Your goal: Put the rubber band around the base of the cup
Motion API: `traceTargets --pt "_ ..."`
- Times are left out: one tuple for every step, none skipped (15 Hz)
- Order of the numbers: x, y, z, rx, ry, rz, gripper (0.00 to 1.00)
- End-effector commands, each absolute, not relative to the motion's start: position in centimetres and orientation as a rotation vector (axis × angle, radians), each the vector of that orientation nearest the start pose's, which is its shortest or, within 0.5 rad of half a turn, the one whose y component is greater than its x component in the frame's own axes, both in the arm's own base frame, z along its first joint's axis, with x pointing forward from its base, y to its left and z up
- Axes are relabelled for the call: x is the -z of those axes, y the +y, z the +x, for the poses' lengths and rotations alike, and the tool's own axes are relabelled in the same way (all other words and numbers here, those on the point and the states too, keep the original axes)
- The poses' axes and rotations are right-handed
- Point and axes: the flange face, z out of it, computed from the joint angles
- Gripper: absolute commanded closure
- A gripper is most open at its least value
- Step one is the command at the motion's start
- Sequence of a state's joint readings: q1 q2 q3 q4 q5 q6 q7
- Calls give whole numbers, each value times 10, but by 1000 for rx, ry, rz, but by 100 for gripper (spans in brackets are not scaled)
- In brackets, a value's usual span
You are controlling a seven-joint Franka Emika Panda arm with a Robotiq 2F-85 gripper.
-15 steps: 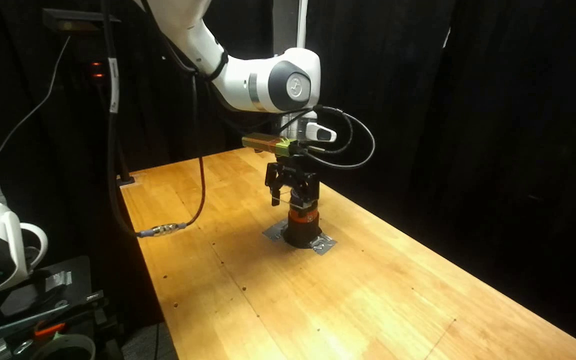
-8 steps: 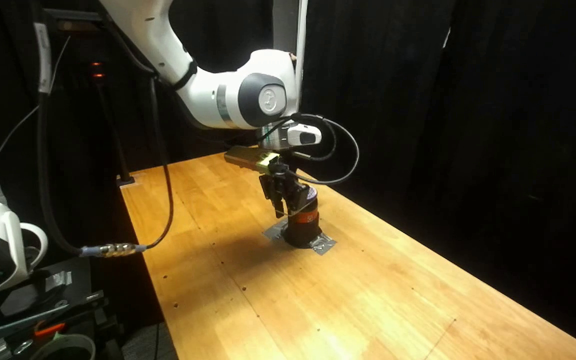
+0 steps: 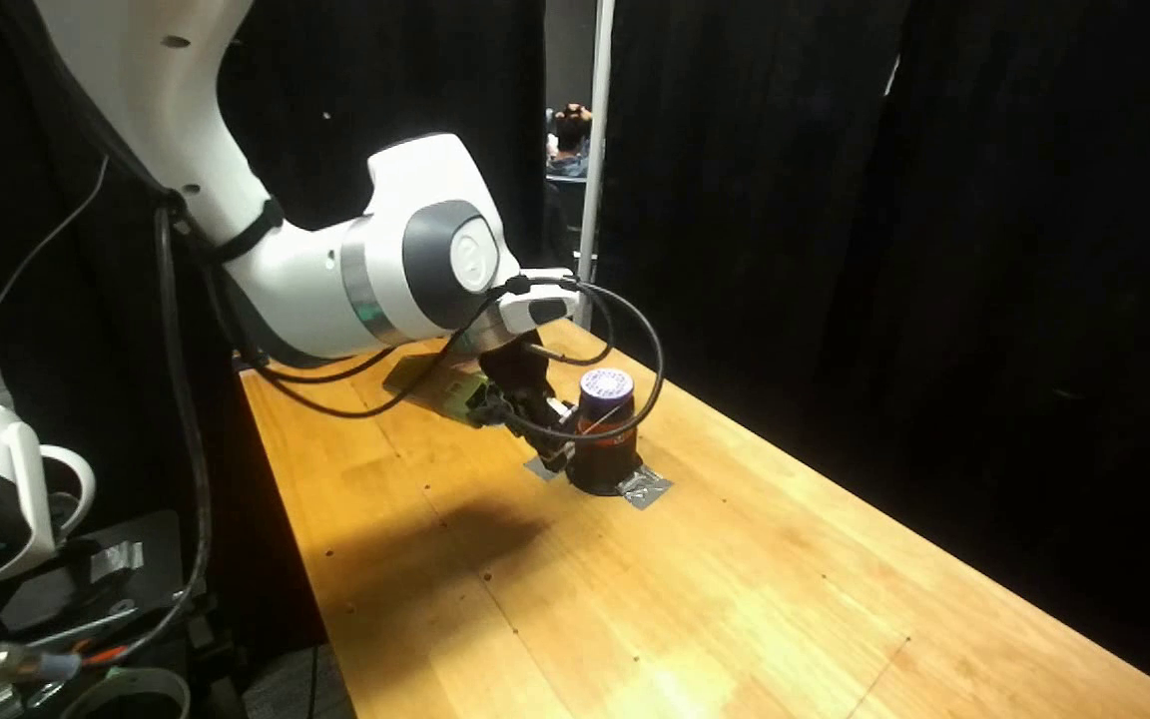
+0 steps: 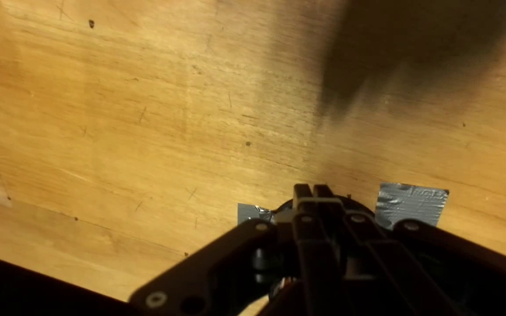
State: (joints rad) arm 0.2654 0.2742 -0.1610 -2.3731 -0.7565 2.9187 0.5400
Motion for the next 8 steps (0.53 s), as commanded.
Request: traceTargets --pt "-236 80 487 723 -510 -3199 89" --pt "-240 76 489 782 -524 -3173 87" --pt "-244 72 491 830 -530 -3147 88" --pt "-249 69 492 867 -545 -3121 88" --pt "-254 68 495 899 -558 -3100 90" --pt "-259 67 496 924 -567 -3080 89" --pt "-265 67 497 943 -573 -3061 90" --pt "-268 68 496 954 -576 -3046 90"
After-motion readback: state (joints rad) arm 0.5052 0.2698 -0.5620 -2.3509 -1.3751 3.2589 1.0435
